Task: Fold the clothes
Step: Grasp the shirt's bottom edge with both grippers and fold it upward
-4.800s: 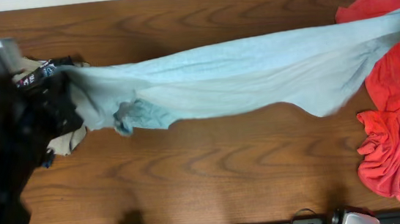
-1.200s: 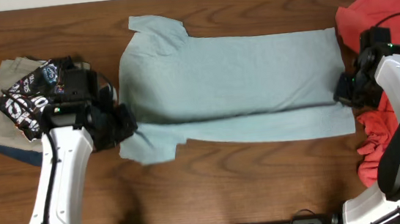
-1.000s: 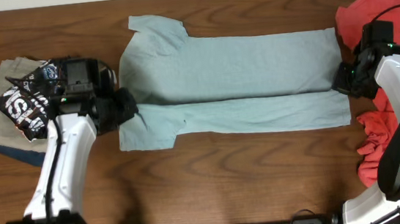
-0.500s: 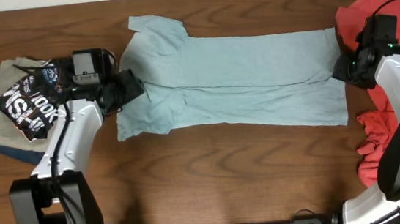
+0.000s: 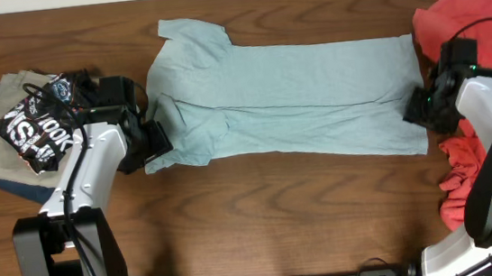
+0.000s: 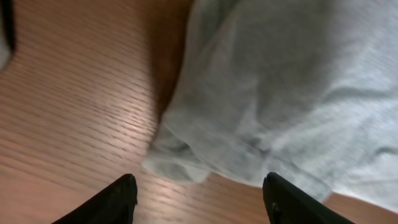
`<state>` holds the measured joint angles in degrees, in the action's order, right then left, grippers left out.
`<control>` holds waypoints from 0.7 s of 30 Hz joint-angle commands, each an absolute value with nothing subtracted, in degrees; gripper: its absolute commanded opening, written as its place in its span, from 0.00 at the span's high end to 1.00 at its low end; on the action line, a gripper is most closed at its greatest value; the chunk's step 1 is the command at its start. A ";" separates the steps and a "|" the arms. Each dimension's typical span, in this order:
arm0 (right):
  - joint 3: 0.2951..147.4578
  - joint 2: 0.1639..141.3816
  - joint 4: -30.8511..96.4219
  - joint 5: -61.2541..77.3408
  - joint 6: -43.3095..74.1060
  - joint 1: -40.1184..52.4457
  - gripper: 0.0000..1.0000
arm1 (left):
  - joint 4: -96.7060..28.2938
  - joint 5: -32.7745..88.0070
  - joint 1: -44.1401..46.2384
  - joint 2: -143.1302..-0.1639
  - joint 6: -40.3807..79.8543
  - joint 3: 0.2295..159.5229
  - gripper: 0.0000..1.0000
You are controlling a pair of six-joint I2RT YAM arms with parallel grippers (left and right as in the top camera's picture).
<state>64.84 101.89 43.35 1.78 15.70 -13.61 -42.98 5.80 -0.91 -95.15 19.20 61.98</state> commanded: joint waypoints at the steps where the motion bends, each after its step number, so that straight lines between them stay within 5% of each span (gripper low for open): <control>1: 62.15 101.60 42.09 1.74 15.79 -13.43 0.56 | -41.34 2.28 -0.89 -95.50 18.11 59.90 0.37; 10: 56.97 101.60 37.63 -1.08 15.81 -13.45 0.69 | -36.36 2.28 -0.89 -95.50 18.11 54.15 0.44; 16: 54.78 101.60 34.26 -3.03 15.81 -13.50 0.92 | -33.69 2.22 -0.89 -95.50 18.09 52.75 0.61; 21: 53.43 101.60 33.15 -5.80 15.81 -13.50 0.99 | -33.71 2.24 -0.89 -95.50 18.09 52.71 0.61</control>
<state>55.18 101.08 33.43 -2.90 15.90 -13.58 -33.63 2.98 -0.91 -95.15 18.17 52.99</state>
